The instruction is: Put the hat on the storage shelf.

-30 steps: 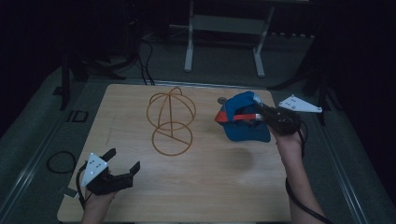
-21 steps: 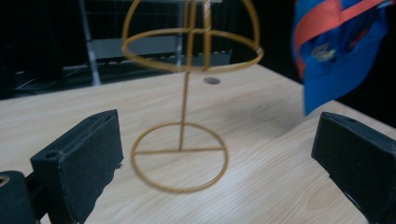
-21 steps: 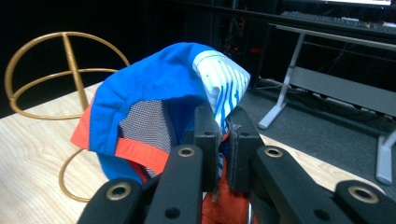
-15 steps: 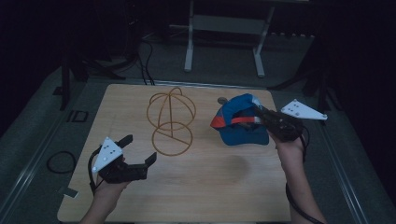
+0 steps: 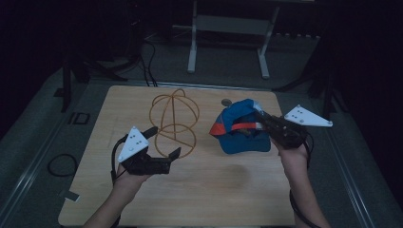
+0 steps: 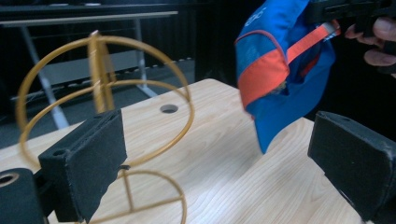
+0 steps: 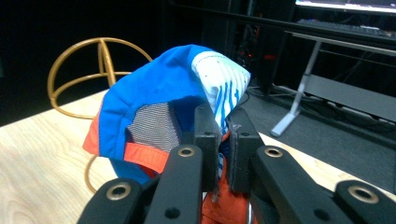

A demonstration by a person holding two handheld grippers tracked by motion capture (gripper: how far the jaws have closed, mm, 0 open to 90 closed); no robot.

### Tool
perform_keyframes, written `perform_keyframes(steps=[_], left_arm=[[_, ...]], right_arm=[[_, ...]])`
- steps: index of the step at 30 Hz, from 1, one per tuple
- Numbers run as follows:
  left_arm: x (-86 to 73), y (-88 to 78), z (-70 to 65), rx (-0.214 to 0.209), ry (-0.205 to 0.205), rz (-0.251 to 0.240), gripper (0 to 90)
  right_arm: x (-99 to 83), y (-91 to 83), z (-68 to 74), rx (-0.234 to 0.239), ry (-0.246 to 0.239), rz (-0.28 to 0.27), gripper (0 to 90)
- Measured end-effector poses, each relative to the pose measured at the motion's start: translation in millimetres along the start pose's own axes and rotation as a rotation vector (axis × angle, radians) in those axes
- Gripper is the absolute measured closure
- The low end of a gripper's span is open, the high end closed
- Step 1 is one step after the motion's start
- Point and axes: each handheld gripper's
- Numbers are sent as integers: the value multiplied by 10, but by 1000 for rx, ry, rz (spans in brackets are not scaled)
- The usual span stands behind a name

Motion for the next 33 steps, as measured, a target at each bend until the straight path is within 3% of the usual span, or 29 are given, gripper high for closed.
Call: perform_keyframes(steps=[7, 12, 16, 25, 33], left_arm=[[191, 188, -148, -48, 28, -3, 61], [303, 346, -279, -98, 26, -10, 102], [364, 478, -387, -107, 41, -9, 129], [519, 787, -580, -122, 99, 39, 190], [562, 960, -690, -128, 111, 111, 247]], right_arm=[[16, 9, 90, 16, -18, -4, 848], [9, 28, 134, 31, -20, -2, 848], [8, 32, 166, 44, -23, -7, 848], [9, 77, 258, 73, -39, 11, 848], [-19, 82, 347, 96, -52, 17, 848]])
Point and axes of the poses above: each handheld gripper's, and its own axes: y roughly forward along the jaws, x roughly out of its top, z roughly to its left, and after that the axes turned 13 degrees about x, right-handed
